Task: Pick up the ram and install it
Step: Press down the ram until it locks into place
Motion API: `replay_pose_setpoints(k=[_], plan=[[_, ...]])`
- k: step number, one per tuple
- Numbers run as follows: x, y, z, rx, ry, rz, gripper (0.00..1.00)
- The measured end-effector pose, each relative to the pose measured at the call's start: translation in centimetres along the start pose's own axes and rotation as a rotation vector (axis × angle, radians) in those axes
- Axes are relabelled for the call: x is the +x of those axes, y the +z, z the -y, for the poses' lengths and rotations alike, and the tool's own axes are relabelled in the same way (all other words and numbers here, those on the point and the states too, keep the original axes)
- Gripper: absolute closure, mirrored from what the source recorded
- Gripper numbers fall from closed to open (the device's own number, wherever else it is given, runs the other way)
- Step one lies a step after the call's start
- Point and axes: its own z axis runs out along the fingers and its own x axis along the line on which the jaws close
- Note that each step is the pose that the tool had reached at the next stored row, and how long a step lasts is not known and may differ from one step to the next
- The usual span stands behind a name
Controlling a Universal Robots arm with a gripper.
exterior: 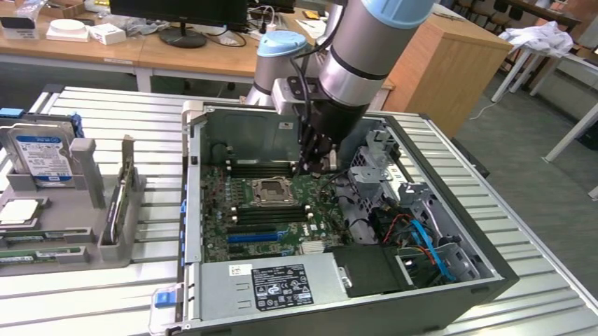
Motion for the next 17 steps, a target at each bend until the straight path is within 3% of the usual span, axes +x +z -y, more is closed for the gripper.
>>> replay_pose_setpoints(k=[6, 12, 17], plan=[[0.2, 0.80, 0.01, -0.0022, 0.001, -0.0239, 0.90], [0.2, 1.90, 0.05, -0.0035, 0.002, -0.0387, 0.90], [-0.1, 2.89, 0.11, -0.0040, 0.002, -0.0451, 0.90]])
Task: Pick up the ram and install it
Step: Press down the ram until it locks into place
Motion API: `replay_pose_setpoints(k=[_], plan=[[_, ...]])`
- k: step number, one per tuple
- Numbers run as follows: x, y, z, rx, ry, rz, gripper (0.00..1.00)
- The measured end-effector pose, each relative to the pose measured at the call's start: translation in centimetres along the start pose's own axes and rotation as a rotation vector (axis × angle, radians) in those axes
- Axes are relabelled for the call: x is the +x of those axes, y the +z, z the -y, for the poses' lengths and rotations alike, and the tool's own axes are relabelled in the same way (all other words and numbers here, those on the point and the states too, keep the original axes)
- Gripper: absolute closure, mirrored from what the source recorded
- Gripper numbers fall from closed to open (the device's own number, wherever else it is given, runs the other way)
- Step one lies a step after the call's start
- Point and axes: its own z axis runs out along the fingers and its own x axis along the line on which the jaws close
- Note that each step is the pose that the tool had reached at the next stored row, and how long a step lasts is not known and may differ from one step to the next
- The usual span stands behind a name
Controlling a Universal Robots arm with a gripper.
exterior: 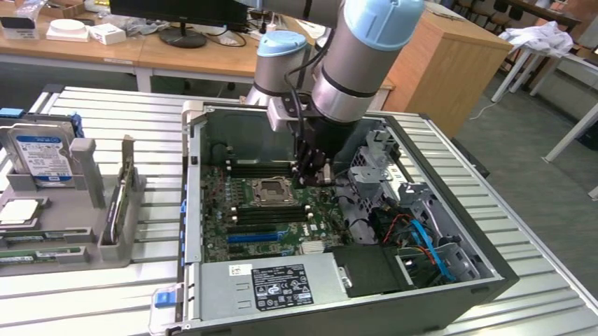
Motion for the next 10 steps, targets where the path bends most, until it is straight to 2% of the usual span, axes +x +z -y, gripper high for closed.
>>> replay_pose_setpoints(k=[10], plan=[[-0.5, 1.89, 0.12, -0.0015, 0.001, -0.0157, 0.90]])
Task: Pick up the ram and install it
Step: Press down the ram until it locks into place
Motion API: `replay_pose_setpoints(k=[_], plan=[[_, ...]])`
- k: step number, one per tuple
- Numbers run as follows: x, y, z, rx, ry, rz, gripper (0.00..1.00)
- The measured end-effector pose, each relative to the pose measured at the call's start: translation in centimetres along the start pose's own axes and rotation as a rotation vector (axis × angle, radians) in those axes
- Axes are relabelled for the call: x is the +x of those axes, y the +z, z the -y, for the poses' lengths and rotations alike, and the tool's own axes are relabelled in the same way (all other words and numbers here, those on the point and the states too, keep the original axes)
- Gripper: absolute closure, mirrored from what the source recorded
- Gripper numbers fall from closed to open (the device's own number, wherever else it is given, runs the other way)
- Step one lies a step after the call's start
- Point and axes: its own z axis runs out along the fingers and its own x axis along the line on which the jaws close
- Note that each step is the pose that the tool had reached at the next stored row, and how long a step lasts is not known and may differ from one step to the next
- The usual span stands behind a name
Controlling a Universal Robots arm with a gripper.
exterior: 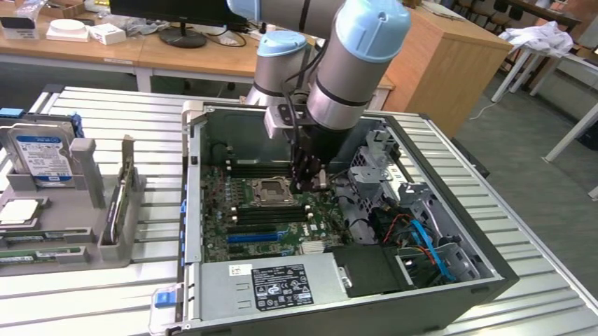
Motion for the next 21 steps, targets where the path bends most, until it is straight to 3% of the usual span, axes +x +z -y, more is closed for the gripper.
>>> replay_pose_setpoints(k=[3, 13, 21], plan=[[-0.2, 0.59, 0.04, -0.0004, 0.000, -0.0043, 0.90], [-0.4, 2.43, 0.12, -0.0009, 0.000, -0.0098, 0.90], [-0.2, 3.89, -0.04, -0.0015, 0.001, -0.0177, 0.90]])
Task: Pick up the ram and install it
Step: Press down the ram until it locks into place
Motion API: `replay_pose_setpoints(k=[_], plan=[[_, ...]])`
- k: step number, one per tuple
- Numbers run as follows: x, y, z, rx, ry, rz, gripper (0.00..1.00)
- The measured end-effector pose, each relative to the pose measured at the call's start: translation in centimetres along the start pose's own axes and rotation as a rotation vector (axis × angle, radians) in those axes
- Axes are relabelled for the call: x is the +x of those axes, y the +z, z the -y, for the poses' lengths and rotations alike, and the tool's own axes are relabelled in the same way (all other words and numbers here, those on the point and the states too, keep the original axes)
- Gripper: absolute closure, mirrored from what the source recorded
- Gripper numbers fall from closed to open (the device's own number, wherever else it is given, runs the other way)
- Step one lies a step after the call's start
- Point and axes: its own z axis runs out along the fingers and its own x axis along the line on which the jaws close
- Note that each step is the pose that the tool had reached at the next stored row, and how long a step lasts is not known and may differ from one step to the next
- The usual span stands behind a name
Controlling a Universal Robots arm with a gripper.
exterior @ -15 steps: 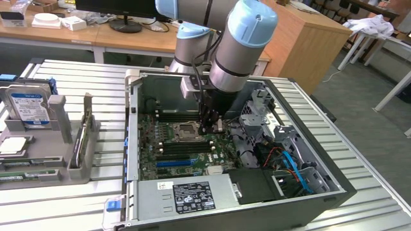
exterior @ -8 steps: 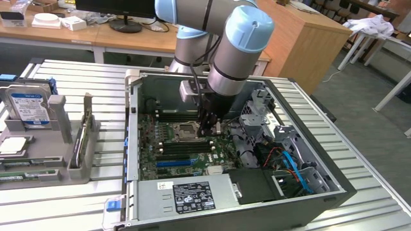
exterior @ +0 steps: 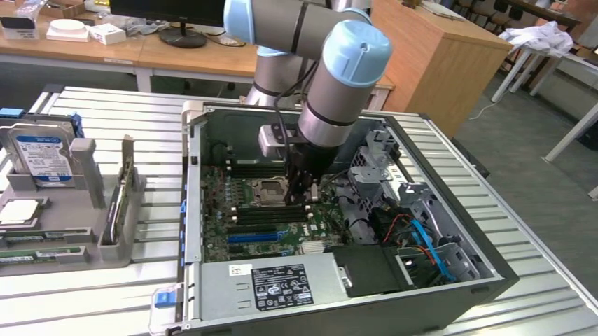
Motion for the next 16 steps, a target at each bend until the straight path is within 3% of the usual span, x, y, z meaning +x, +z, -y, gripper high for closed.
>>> replay_pose_setpoints(k=[4, 16], plan=[[0.07, 0.60, -0.03, -0.0008, 0.000, -0.0073, 0.90], [0.02, 0.25, -0.12, -0.0005, 0.001, -0.0072, 0.90]])
